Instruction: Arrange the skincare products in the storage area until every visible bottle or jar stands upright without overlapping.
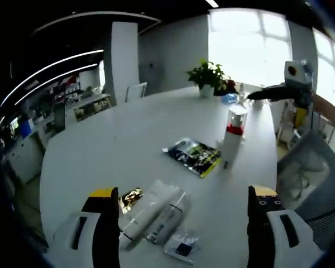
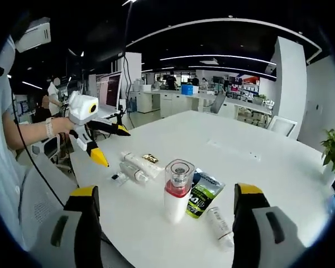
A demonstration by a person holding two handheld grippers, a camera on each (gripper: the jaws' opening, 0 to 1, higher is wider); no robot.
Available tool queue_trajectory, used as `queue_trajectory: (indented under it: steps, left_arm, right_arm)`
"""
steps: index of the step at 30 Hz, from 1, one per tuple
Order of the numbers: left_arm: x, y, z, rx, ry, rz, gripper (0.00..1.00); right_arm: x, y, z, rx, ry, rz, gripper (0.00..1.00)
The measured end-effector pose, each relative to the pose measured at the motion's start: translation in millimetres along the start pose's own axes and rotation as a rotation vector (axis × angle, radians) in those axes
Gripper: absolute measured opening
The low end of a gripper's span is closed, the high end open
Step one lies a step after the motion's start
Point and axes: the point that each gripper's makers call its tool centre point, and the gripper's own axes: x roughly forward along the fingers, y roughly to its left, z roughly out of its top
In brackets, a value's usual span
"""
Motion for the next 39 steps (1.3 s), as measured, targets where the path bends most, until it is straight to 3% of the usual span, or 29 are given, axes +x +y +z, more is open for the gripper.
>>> queue_trajectory:
  steps: [9,17,23,28,31,39]
  left_arm:
    - [8,21.6,-12.0,0.031,0.060,-0.001,0.91]
    - [20,44.2,-18.8,0.073,0.126,-0.011,0.80]
    - [29,46.3,-28.4,0.106,0.207,-0.070,0.59]
    - [38,52.8,-27.9,0.113,0.225,-0.084,0.51]
    - [43,50.5,-35.9,0.150,0.289,-0.135,0.46]
    - [62,54.0,-46.6,0.224,0.397,-0.151,0.44]
  right_arm:
    - [1,5,-0.7,-0.017,0.019,0.009,1.00]
    - [2,3,0.4,-0.016,0.017,-0.002,1.00]
    - [3,2,-0.1,0.017,0.002,-0.005,1.00]
    - [4,1,-0.8,0.039,-0.004,-0.002,1.00]
    - [5,0,-0.7,0.040,-0.006,-0.002,1.00]
    - [5,-4,-0.9,0.046,0.000,0.003,1.00]
